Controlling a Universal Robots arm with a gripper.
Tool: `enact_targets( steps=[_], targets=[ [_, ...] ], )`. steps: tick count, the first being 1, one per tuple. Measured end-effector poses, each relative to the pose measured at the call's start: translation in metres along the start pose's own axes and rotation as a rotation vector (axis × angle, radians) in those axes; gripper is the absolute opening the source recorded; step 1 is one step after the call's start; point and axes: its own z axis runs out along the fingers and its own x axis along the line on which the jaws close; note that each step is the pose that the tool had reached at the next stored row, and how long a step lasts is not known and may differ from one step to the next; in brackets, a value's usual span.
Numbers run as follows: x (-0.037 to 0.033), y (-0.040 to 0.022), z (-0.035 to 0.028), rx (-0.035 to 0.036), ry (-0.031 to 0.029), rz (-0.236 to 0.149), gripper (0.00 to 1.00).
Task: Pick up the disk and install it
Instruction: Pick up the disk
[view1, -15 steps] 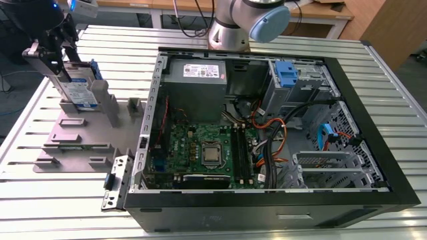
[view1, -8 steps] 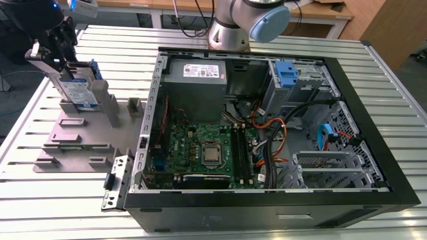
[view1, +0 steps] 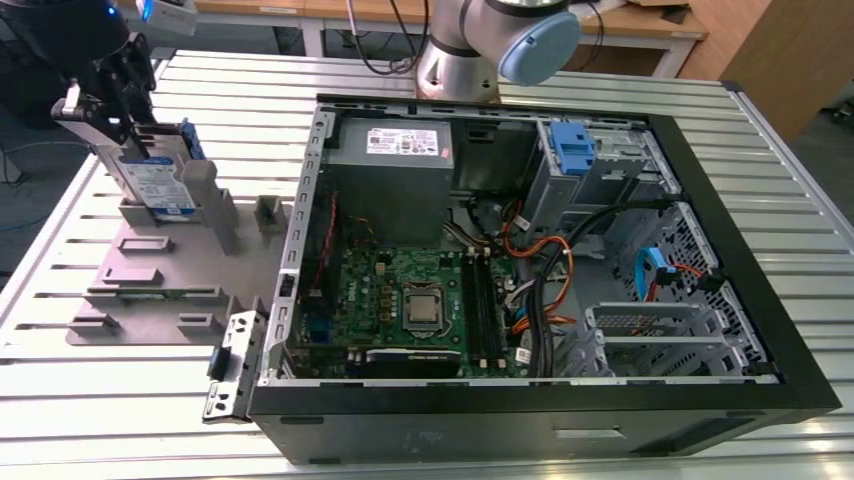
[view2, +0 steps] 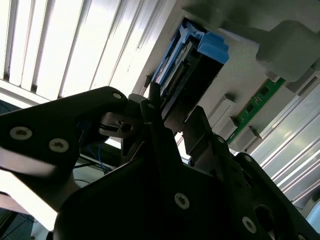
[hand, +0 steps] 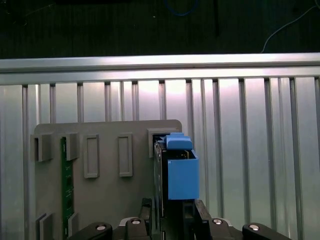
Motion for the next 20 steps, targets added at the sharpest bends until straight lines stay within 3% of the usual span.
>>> enact_targets(
  steps=[20],
  targets=[
    [-0.0001,-0.0003,-0.0016,0.0000,-0.0006,0.000,0.45]
  ],
)
